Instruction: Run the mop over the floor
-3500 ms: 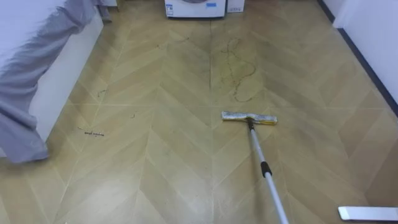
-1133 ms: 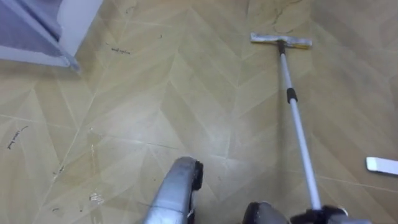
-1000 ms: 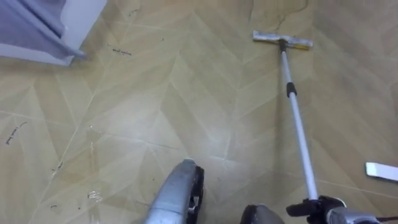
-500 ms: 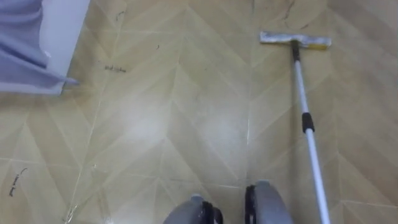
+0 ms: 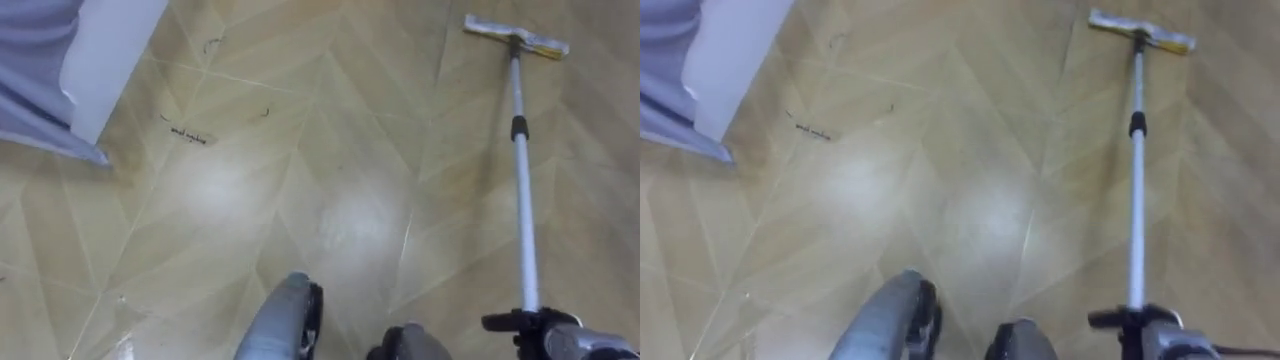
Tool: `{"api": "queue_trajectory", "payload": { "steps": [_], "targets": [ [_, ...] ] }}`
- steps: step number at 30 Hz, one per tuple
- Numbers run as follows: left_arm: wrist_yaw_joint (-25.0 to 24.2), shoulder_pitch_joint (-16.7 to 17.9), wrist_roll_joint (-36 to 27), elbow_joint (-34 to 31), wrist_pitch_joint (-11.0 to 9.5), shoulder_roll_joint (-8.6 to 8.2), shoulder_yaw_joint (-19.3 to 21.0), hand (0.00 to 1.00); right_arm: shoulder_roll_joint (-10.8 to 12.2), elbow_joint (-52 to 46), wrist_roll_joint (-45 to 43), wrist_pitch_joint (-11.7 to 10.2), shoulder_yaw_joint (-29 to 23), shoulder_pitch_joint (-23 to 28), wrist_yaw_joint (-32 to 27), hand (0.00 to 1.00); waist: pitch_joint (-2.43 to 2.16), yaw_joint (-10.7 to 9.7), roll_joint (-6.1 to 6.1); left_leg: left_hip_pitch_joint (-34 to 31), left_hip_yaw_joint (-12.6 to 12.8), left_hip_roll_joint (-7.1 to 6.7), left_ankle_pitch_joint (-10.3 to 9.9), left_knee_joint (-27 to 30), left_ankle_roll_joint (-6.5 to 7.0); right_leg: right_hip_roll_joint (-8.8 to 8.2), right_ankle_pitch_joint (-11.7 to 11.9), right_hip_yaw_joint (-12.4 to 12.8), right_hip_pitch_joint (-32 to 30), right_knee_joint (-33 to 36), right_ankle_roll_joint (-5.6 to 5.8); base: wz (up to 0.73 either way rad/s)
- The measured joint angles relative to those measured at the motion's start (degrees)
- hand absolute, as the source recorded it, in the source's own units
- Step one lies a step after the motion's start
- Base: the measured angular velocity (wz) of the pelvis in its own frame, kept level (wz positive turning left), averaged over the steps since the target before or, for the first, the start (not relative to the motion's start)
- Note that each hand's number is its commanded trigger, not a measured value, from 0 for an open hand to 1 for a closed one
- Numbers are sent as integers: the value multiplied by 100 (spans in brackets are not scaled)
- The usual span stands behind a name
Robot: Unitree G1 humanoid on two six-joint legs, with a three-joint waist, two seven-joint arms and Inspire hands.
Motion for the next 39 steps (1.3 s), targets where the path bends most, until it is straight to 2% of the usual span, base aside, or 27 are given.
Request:
{"api": "queue_trajectory", "payload": {
  "steps": [2,3,4,5,8,10,11,13,15,17,18,19,20,21,22,23,24,25,27,28,29,31,32,33,34,37,39],
  "targets": [
    [-36,-107,187,-18,-11,-60,51,0,-48,145,-12,-3,14,442,53,100,-1,-33,20,337,112,-226,-252,21,263,-146,156,124,176,293,121,40],
    [-38,-196,365,-35,-30,-87,64,0,-91,302,-89,-7,97,726,49,100,-22,-124,95,514,140,-374,-431,40,377,-228,455,242,152,653,188,28],
    [-30,-297,397,-117,-100,-99,82,0,-138,313,-193,-6,176,1097,-11,100,-81,-157,216,602,138,-457,-592,59,460,-219,867,381,-28,1041,233,15],
    [0,-380,399,-190,-200,-107,120,0,-119,312,-268,-7,193,1372,-102,100,-91,-183,358,660,118,-492,-714,60,521,-149,1079,472,-273,1359,224,-3],
    [179,-481,387,-347,-299,-147,258,0,0,252,-427,-40,180,1703,-310,100,-97,-458,601,739,12,-575,-794,0,582,45,1076,508,-913,1504,215,-4],
    [270,-512,360,-412,-305,-190,250,0,254,209,-458,-166,175,1894,-433,100,-97,-673,639,1028,-141,-713,-854,-225,571,191,1079,453,-1259,737,210,-16],
    [278,-510,358,-417,-305,-215,244,0,299,202,-473,-170,175,1913,-447,100,-97,-682,645,1117,-156,-719,-897,-289,559,224,1087,422,-1294,419,196,-34],
    [312,-471,352,-395,-290,-261,195,0,380,133,-532,-136,173,1952,-471,100,-92,-677,643,1458,-194,-720,-1021,-409,517,307,1287,282,-1304,-694,-39,-29],
    [363,-320,311,-379,-273,-245,154,0,398,38,-615,-16,128,1986,-472,100,-86,-684,633,1756,-242,-723,-1220,-376,464,298,1472,96,-1117,-996,-205,-1],
    [427,-151,290,-364,-142,-228,144,0,382,15,-713,158,47,1797,-480,100,-71,-641,594,1904,-258,-692,-1380,-183,241,249,1402,-3,-897,-872,-239,5],
    [452,-109,194,-354,-29,-172,121,0,367,65,-708,209,39,1566,-473,100,-67,-617,584,1682,-128,-610,-1206,460,-225,271,1245,-11,-855,-691,-287,11],
    [487,-55,70,-360,39,-66,-26,0,365,153,-707,229,-20,1279,-467,100,-8,-582,428,1255,94,-459,-570,1421,-782,311,1135,118,-844,-427,-307,15],
    [502,12,39,-369,46,-30,-109,0,346,185,-707,268,-54,1108,-457,100,6,-562,332,1017,197,-422,-82,1862,-861,328,1080,209,-838,-296,-312,8],
    [524,106,-102,-380,45,-32,-276,0,221,186,-666,326,-53,823,-413,100,2,-405,244,567,281,-360,622,2532,-704,386,932,328,-823,-109,-335,-18],
    [513,108,-146,-405,30,-38,-406,0,96,176,-625,334,-50,454,-390,100,21,-244,205,162,283,-230,447,2564,-501,412,876,335,-832,-21,-345,-30],
    [512,143,-145,-433,27,-38,-413,0,57,173,-569,324,-42,244,-370,100,37,-148,174,-15,267,-153,333,2360,-438,414,839,333,-841,8,-351,-36],
    [484,210,-130,-499,14,-35,-403,0,-21,143,-335,274,-30,-25,-277,100,47,-55,117,-254,105,-86,176,1605,-445,412,766,333,-828,29,-331,-15],
    [405,269,-113,-533,-12,-33,-378,0,-75,-38,-161,243,-46,-204,-188,100,33,4,69,-258,-93,-86,170,576,-451,410,660,357,-748,27,-264,0],
    [249,313,-119,-530,-26,-28,-368,0,-85,-188,12,251,-49,-348,-105,100,21,28,53,-67,-255,3,330,-482,-506,401,443,393,-496,1,-129,21],
    [128,297,-109,-529,-60,-28,-364,0,-84,-187,76,254,-80,-321,-9,100,-29,14,82,63,-169,-17,369,-486,-514,316,303,393,-280,-97,-17,29],
    [64,270,-90,-517,-94,-28,-366,0,-93,-161,107,259,-78,-289,35,100,-34,16,83,136,-103,-17,342,-486,-452,258,260,376,-182,-171,48,33],
    [-114,91,47,-440,-143,-34,-359,0,-150,-8,126,249,-33,75,201,100,-53,-10,7,481,261,-100,82,-452,10,-136,224,278,225,-177,125,28],
    [-127,76,123,-443,-155,-37,-358,0,-180,34,119,250,9,192,240,100,-49,-5,8,573,331,-129,22,-413,115,-206,285,277,238,-10,151,18],
    [-135,-25,192,-437,-190,-38,-338,0,-248,60,72,249,136,482,278,100,-28,-29,83,757,393,-235,-148,-324,305,-305,499,284,227,399,230,12],
    [-145,-146,223,-447,-219,-66,-237,0,-309,118,-47,247,171,746,241,100,-63,-104,202,881,399,-289,-284,-277,430,-342,768,314,208,666,282,11],
    [-25,-353,322,-446,-316,-112,73,0,-280,200,-396,247,179,1251,-18,100,-73,-193,509,1065,376,-314,-493,-398,520,-219,945,436,-251,900,299,-15],
    [62,-321,324,-443,-293,-88,140,0,-96,199,-488,234,176,1445,-212,100,-78,-311,545,1194,311,-415,-502,-617,522,-207,944,385,-605,436,293,-19]
  ]
}}
